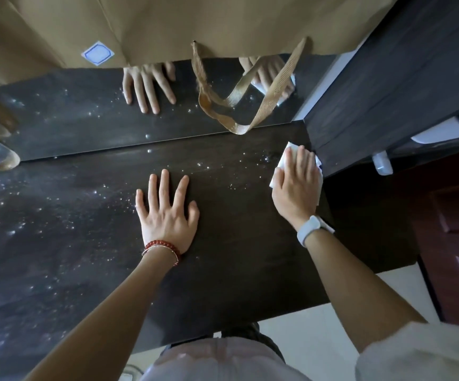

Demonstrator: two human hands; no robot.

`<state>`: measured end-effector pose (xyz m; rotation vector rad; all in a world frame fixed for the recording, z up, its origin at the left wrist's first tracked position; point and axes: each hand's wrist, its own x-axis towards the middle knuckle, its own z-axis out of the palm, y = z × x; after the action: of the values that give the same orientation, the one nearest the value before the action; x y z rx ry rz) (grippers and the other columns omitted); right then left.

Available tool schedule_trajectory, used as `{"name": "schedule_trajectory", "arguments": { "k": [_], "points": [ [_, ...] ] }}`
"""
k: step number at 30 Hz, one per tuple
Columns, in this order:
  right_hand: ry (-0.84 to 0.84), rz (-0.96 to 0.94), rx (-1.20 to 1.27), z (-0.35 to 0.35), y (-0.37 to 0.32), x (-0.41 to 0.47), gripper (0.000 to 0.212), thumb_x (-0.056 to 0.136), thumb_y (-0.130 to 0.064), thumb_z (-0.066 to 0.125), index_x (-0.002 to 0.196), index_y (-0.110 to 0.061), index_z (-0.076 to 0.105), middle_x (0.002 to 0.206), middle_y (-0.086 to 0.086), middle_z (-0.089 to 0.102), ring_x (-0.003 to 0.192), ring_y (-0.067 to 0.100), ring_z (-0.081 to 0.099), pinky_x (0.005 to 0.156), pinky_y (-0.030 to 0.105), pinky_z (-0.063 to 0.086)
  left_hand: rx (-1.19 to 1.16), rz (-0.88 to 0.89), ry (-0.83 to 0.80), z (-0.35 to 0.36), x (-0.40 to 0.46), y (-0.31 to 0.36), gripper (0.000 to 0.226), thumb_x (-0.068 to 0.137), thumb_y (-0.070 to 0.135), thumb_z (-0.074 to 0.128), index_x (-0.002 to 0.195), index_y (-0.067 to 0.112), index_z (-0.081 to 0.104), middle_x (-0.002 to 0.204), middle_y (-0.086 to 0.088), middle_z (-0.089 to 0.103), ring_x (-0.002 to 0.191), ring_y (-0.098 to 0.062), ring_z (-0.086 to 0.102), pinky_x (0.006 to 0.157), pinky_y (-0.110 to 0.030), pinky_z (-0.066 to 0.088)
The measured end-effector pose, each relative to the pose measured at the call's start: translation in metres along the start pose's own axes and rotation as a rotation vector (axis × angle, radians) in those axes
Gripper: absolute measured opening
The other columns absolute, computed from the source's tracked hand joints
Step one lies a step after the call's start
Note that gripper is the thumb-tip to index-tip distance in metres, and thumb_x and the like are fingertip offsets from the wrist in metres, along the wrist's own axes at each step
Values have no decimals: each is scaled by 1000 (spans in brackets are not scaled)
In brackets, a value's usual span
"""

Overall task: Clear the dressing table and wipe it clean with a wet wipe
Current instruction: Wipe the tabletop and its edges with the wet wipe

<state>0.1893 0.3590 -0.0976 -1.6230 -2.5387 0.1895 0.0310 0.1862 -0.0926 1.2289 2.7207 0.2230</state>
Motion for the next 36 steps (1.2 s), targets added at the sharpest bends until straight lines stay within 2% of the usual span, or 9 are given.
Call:
{"name": "schedule_trajectory", "arguments": {
  "k": [4,7,11,15,17,23,27,31,36],
  "points": [
    [-71,-35,-17,-9,10,-49,57,93,-34,24,140,-3,32,145,24,33,134,38,31,110,50,25,8,-12,-10,-2,1,0,56,83,44,26,135,26,36,150,-11,26,139,-29,16,111,-52,9],
    [-88,-58,12,-10,11,-12,59,92,-34,20,139,0,34,144,24,34,134,37,32,110,48,26,15,-16,0,-2,1,1,57,83,45,26,135,26,37,149,-11,28,139,-29,17,111,-52,9],
    [-130,-20,48,-6,-4,46,62,90,-35,16,144,-4,20,152,16,20,141,29,18,115,37,11,11,-26,6,-4,1,1,57,82,45,26,134,26,40,148,-12,31,138,-29,19,111,-51,10],
    [-62,9,8,-12,-3,0,60,92,-34,23,138,2,35,143,21,38,133,33,34,111,43,25,14,-27,-13,-7,1,3,58,82,46,25,134,26,39,148,-11,30,139,-29,17,112,-51,9],
    [-111,10,7,-16,4,-14,61,90,-34,22,136,4,37,141,23,40,131,34,37,109,43,27,15,-35,-22,-8,1,3,58,81,47,25,134,25,39,147,-12,31,138,-29,18,111,-51,10],
    [-150,-5,81,-18,-10,48,66,87,-33,21,142,4,22,149,23,24,138,33,24,115,40,14,28,-36,-8,-7,1,3,57,81,46,27,133,25,41,146,-12,34,138,-29,21,111,-50,11],
    [-113,36,38,-21,-2,4,64,87,-33,26,134,8,36,140,27,39,130,38,39,109,45,28,32,-35,-21,-8,1,3,58,81,46,26,133,25,40,146,-11,33,138,-28,20,111,-49,9],
    [-238,123,-18,-33,-10,-4,65,86,-32,47,135,10,33,142,28,35,129,38,34,108,45,25,33,-48,-20,-8,0,4,58,81,46,27,132,25,42,146,-11,34,138,-28,20,111,-48,8],
    [-112,48,-43,-33,-8,-5,60,76,-27,59,125,6,47,133,24,43,121,40,41,101,49,36,31,-49,-10,-10,1,5,58,80,45,27,131,23,43,145,-12,35,137,-29,22,111,-49,10]
  ]
}}
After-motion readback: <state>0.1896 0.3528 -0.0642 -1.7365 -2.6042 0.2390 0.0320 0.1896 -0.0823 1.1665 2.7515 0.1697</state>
